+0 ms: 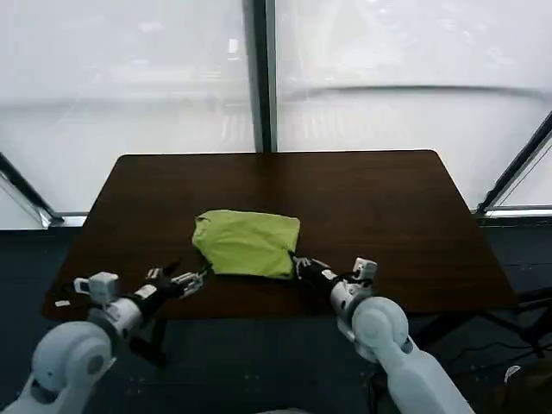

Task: Fold and organize the clothes.

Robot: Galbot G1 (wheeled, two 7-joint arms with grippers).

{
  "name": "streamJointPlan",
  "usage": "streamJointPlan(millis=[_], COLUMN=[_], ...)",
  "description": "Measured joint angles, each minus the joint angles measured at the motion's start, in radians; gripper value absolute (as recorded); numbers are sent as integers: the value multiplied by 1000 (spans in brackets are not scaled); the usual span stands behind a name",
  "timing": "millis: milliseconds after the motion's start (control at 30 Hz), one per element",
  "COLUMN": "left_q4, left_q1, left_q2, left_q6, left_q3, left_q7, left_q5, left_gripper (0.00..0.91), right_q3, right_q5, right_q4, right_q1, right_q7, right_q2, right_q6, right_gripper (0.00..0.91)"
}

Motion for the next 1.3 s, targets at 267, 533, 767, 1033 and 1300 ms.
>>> streamJointPlan(millis=[267, 533, 767, 1033, 1300], left_q4=[-172, -269, -281, -273, -252], left_q1=[73, 214, 320, 362, 427], left_q2=[26, 22, -11, -29, -40], left_q6=[0, 0, 0, 0, 0], left_q3=[-51, -251, -328, -353, -376], left_q7=[32, 18, 24, 27, 102], left_q5=[-38, 13, 73, 107, 235], left_gripper=[878, 878, 878, 878, 878], right_q3=[-35, -211, -383, -469, -498], right_q5=[-20, 209, 524, 628, 632], right_q4=[50, 3, -46, -102, -153], right_q1=[12, 215, 418, 521, 558], right_q7=[85, 157, 295, 346, 344], right_q2=[-5, -109, -100, -73, -34], right_q6=[-273, -583, -852, -924, -935], right_gripper=[878, 878, 878, 839, 39])
